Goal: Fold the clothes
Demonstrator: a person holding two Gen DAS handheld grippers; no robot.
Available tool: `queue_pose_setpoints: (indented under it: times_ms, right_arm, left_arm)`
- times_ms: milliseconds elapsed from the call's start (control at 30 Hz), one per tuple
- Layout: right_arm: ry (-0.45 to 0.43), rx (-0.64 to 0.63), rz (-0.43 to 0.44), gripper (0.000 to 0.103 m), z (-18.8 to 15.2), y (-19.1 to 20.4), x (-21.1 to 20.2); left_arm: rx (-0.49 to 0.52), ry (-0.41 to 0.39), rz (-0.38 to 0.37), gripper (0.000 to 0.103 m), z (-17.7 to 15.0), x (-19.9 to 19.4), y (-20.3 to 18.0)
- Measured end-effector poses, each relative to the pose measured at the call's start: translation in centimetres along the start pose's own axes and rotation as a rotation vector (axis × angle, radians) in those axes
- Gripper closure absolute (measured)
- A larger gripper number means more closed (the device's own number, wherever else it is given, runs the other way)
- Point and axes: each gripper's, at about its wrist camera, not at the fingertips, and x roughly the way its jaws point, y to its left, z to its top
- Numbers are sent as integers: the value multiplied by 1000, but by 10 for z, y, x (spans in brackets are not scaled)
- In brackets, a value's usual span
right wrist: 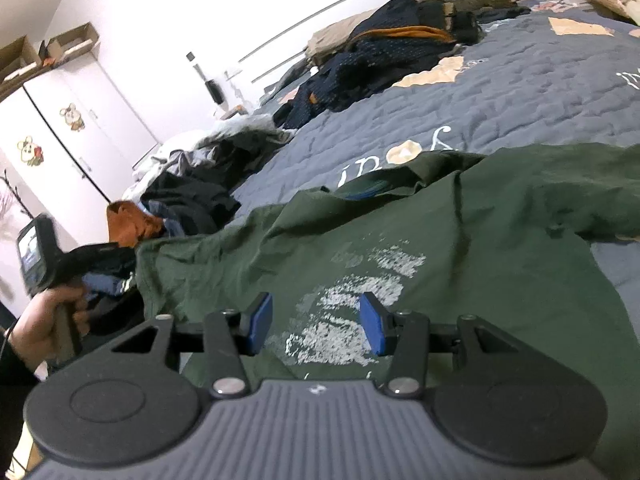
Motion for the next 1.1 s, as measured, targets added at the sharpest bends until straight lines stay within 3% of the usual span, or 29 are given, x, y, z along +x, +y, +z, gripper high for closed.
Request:
queue_pose_setpoints:
  times_ms: [133, 300, 467, 700, 733, 967, 1033, 1100]
  right_arm:
    - [-21, 13, -10, 56, 8, -8, -8]
    - [-49, -1, -54, 56, 22, -23, -23]
    - [-88, 8, -101, 56, 40, -53, -46]
    - [-133, 90, -150, 55, 52, -101, -67]
    - [-134, 91, -155, 55, 52, -106, -69]
    - [-111, 111, -165, 55, 50, -129, -65]
    - [-106, 124, -159, 55, 50, -132, -64]
    - [-104, 135, -155, 55, 51, -135, -63]
  left_arm:
    - [31, -11, -189, 53, 6, -22, -29]
    - [82, 26, -437, 53, 3, -37, -110]
    - [193, 55, -577, 53, -14, -41, -205]
    - [310, 103, -621, 54, -36, -7, -310]
    - [324, 115, -623, 58, -38, 1, -323]
    - [313, 158, -603, 63, -47, 38, -376]
    - [335, 172, -606, 95, -48, 46, -386]
    - [348, 184, -605, 97, -47, 51, -394]
